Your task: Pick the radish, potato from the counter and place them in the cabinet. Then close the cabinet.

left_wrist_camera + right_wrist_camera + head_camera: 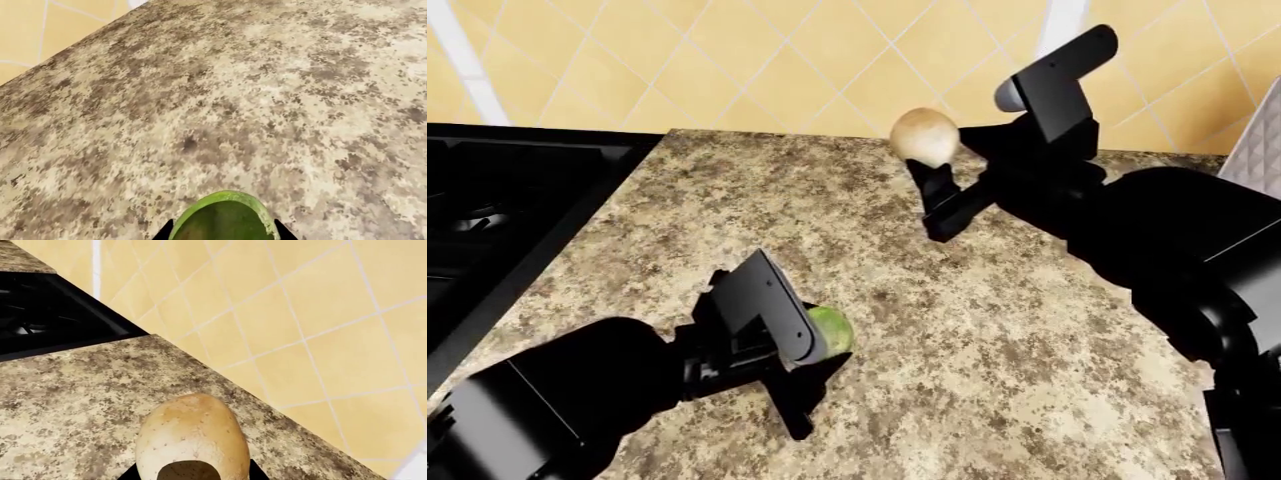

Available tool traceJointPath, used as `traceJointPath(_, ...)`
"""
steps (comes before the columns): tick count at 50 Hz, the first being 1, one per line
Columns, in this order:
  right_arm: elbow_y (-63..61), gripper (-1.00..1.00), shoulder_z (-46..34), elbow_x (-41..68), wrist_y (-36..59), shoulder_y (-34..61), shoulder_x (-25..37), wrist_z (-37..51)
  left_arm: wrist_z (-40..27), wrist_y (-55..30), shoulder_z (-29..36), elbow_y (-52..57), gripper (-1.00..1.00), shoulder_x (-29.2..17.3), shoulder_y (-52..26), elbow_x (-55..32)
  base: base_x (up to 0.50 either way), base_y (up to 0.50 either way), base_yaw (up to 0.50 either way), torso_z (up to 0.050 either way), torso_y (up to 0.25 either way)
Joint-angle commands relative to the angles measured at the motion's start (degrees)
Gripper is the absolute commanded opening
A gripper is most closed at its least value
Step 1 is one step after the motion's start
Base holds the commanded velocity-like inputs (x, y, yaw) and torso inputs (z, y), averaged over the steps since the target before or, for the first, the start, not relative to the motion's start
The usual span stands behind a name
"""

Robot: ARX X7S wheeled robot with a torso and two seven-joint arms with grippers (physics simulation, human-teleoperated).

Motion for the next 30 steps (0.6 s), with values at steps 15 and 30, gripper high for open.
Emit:
traceJointPath(15,-12.4,-1.0,6.98,4.19,3.92,-3.42,5.61,5.37,-14.1,0.71,-17.68,4.6,-1.0,2.0,-2.31,-3.82,0.0,0.0,0.0,0.0,0.001)
traceJointPath(30,-22.39,-1.0,14.39,9.03,5.71,-8.0,9.35,10.33,-16.95,-4.53,-22.37,7.98,-1.0,2.69,-8.54,-8.73,0.0,0.0,0.0,0.0,0.0)
